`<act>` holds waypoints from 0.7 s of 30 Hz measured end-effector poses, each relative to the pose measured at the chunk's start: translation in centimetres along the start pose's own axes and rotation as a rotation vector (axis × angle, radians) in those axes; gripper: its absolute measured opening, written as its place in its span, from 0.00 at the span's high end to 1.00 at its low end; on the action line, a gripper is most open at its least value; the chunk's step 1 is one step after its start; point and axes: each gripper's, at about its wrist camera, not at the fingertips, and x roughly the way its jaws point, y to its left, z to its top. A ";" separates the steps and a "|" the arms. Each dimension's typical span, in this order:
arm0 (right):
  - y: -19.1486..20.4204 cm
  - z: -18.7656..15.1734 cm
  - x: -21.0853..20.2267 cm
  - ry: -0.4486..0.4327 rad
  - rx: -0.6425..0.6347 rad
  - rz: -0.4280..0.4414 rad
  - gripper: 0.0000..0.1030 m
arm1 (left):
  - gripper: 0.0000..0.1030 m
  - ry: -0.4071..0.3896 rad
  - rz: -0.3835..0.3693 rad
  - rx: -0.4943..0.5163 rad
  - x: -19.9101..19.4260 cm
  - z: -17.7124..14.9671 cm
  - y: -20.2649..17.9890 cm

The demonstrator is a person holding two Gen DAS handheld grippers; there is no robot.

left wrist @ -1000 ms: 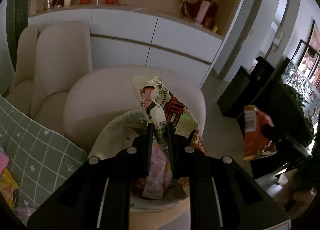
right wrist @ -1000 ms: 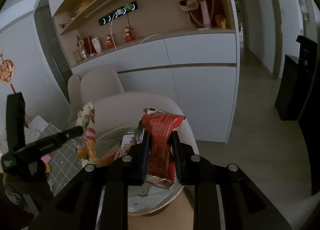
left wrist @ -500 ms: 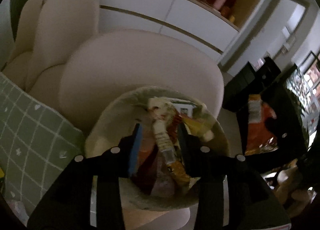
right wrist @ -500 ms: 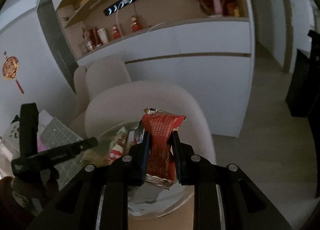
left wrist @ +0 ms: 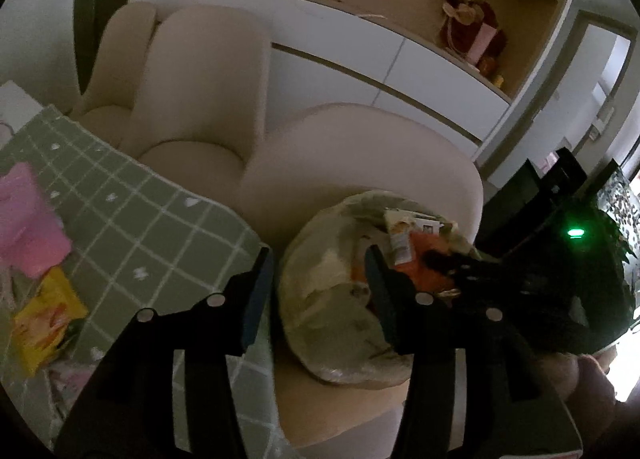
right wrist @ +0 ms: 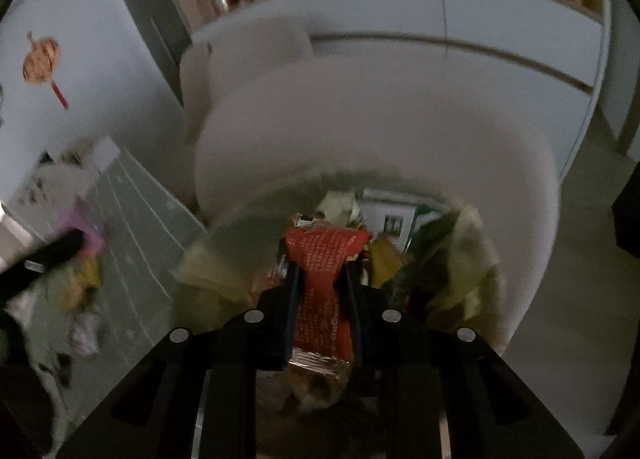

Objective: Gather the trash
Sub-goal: 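Open the left tool over the trash bag while the right tool drops the red bag into it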

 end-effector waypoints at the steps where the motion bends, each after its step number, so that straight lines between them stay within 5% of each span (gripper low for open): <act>1: 0.1 -0.1 0.5 0.011 -0.014 -0.018 0.79 | 0.55 -0.007 0.009 -0.009 -0.5 -0.1 0.6; 6: -0.1 -0.3 2.6 0.098 -0.033 -0.043 0.79 | 0.55 -0.002 0.040 -0.058 -1.7 -1.1 2.7; 12: 0.1 -0.6 2.4 0.077 -0.036 -0.033 0.78 | 0.55 0.019 0.065 -0.103 -3.1 -3.2 4.7; 21: 1.0 -2.7 -2.0 -0.043 -0.018 0.001 0.52 | 0.51 0.031 0.080 -0.138 -7.0 -6.5 7.9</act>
